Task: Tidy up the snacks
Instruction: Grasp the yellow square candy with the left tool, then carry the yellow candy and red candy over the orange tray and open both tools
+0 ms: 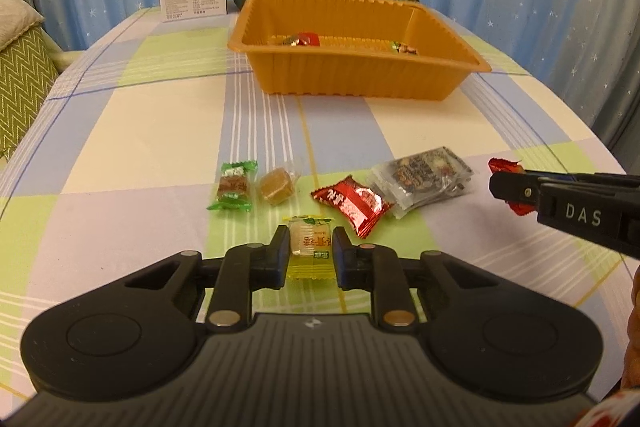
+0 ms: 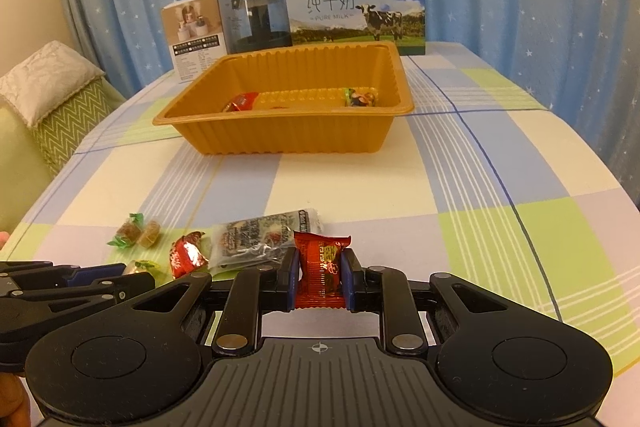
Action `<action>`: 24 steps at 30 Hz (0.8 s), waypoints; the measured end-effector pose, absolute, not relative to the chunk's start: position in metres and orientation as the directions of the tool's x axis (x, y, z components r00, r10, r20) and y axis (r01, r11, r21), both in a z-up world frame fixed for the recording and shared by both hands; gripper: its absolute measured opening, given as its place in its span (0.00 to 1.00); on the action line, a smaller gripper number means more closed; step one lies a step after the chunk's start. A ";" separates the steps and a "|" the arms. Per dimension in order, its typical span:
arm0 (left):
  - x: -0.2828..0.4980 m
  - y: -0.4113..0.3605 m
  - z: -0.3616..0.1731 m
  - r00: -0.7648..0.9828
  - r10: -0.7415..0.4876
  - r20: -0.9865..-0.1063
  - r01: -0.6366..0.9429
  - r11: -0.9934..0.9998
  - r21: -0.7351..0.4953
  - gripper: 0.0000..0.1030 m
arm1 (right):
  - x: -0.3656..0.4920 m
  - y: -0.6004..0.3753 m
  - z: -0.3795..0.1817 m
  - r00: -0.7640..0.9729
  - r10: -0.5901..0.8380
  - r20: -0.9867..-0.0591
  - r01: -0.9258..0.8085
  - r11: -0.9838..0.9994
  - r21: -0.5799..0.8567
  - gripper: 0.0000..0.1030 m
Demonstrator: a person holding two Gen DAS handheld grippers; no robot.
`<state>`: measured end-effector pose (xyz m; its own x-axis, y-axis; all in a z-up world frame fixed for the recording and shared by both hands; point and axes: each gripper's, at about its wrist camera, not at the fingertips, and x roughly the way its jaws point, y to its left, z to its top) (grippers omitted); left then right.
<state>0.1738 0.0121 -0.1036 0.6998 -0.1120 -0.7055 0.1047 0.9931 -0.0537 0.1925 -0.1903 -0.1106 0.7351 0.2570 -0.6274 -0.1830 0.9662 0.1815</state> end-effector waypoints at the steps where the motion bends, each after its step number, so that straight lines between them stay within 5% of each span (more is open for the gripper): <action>1: 0.173 0.012 -0.102 0.703 -0.112 -0.703 0.103 0.993 -0.055 0.19 | 0.192 -0.190 -0.109 0.737 0.257 -0.625 -0.184 0.966 0.181 0.21; 24: 0.166 0.003 -0.055 0.756 -0.167 -0.633 0.152 0.985 -0.078 0.19 | 0.183 -0.198 -0.080 0.773 0.264 -0.577 -0.199 0.964 0.173 0.21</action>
<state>0.1662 0.0026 -0.0553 0.7556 -0.1669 -0.6334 0.1519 0.9853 -0.0784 0.1827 -0.1979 -0.0797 0.7734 0.2636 -0.5765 -0.1994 0.9644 0.1734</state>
